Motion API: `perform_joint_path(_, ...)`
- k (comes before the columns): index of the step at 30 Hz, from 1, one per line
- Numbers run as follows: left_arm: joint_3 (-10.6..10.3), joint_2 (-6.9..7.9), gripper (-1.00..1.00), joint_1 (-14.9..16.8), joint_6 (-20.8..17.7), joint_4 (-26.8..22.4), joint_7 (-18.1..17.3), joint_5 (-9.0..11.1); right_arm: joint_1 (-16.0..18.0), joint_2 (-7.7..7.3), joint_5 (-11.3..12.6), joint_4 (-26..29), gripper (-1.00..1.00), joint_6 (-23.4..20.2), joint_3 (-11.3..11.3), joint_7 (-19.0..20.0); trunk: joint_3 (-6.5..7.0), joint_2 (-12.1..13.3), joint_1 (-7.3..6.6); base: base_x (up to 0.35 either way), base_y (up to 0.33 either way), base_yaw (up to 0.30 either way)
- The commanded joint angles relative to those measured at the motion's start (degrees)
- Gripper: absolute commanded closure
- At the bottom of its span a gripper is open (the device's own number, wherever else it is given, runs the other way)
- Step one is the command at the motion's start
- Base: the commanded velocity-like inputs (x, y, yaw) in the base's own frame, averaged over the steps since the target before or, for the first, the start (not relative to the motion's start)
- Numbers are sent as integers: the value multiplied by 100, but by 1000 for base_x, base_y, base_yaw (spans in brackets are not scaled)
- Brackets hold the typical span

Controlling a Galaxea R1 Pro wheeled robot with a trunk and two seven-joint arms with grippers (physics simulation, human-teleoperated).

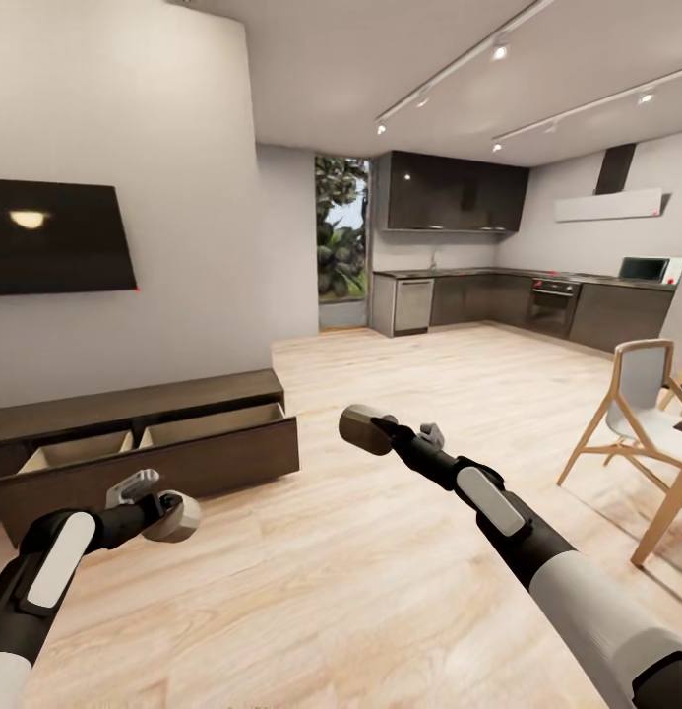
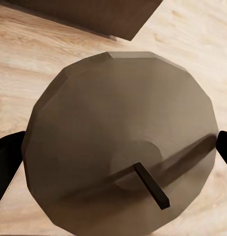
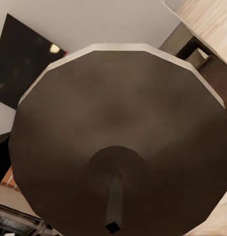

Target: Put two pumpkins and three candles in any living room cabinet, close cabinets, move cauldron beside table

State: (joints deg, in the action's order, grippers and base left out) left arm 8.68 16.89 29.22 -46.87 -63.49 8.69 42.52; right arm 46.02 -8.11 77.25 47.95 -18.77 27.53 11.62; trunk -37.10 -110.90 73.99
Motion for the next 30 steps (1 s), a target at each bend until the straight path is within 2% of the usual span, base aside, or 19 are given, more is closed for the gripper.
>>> perform_joint_path(1, 2, -1, 100, 5, -22, -6, 53, 73, 5, -6, 48, 3, 100, -7, 15, 6, 7, 38, -23, 0, 0, 239)
perform_joint_path(5, 2, 3, 100, 5, -22, -6, 53, 73, 4, -6, 43, 2, 100, -11, 15, -1, 59, 199, -111, 0, 0, 239)
perform_joint_path(14, 2, 7, 100, 5, -24, -6, 53, 73, 4, -6, -169, -5, 100, -11, 7, -70, 174, 560, -309, 0, 0, 239)
perform_joint_path(30, 2, 0, 100, 5, -24, -6, 53, 81, 4, -6, -192, -5, 100, -13, 10, -248, 379, 1201, -660, 0, 0, 239)
